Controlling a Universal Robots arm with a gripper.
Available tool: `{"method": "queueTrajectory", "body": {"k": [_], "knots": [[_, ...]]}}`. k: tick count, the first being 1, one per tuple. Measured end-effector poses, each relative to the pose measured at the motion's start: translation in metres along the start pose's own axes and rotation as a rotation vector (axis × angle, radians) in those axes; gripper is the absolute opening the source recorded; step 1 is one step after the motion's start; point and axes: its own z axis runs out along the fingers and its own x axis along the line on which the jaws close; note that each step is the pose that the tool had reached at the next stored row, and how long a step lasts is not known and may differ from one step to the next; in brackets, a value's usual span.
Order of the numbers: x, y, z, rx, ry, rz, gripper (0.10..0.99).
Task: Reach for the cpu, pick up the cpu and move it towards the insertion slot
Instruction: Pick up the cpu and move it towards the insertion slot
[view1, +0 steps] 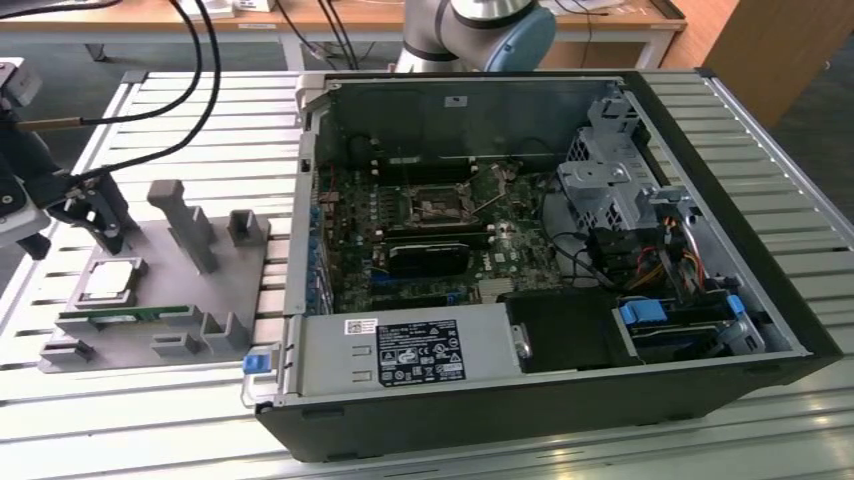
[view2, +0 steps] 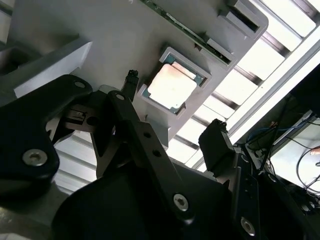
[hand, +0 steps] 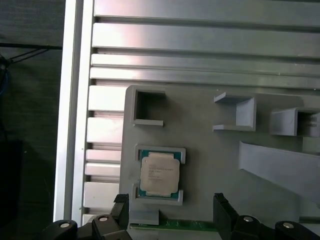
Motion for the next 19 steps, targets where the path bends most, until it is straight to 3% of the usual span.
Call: {"method": "queueTrajectory", "body": {"k": [19], "knots": [[0.0025,-0.002,0.0338,-0.002,0.0004,0.0,0.765]]}}
